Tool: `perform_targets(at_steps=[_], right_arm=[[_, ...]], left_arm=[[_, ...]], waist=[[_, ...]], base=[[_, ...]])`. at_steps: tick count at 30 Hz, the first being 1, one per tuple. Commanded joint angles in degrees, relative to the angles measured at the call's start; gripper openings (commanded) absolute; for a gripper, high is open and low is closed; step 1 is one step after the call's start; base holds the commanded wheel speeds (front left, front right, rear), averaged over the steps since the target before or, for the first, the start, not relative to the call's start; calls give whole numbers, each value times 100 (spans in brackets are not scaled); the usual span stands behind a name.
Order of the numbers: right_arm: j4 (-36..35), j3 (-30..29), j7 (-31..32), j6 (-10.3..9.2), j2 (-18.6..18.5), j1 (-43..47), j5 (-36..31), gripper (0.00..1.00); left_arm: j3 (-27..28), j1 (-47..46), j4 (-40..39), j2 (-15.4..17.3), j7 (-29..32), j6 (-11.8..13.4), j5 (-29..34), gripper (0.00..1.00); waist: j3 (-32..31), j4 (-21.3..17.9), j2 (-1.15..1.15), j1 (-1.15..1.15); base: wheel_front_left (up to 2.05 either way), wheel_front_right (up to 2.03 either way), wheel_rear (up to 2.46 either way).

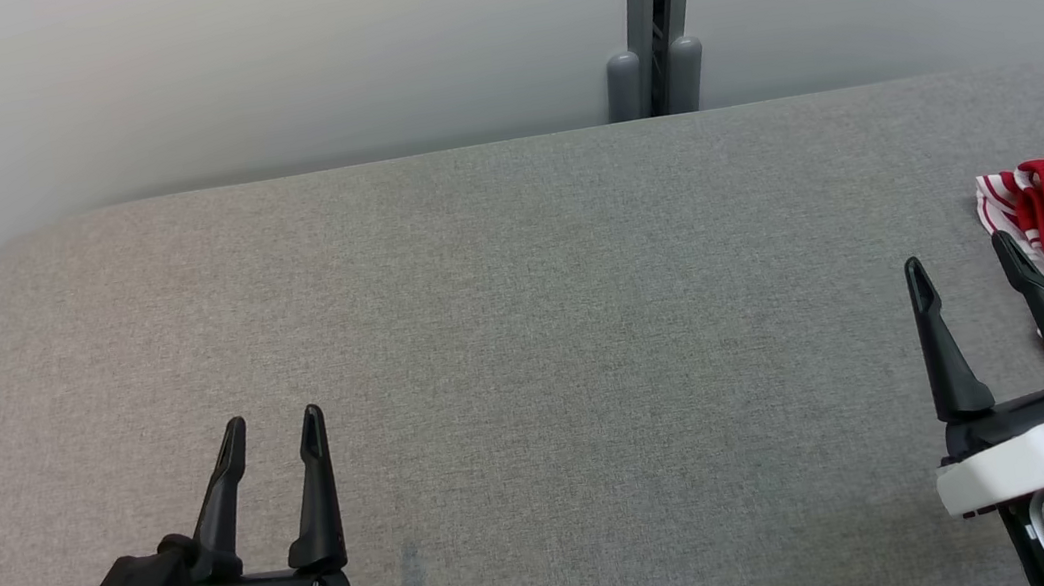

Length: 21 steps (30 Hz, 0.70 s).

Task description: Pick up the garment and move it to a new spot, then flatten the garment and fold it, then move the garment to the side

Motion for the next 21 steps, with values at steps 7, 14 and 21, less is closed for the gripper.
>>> perform_targets(at_steps=[7, 14, 21], right_arm=[[0, 32, -25, -2, -52, -40, 37, 100], [-31, -8, -25, -2, -59, -51, 65, 100], [-24, -59, -25, -2, -60, -7, 18, 100]], left_arm=[[-34, 8, 26, 26, 5, 18, -79, 100], [-82, 4, 17, 26, 5, 69, -131, 100], [-143, 21, 48, 25, 5, 31, -175, 100]], waist=[[-5, 67, 0, 0], [-11, 205, 0, 0], [-25, 362, 0, 0]], base=[[0, 0, 0], [0, 0, 0], [0, 0, 0]])
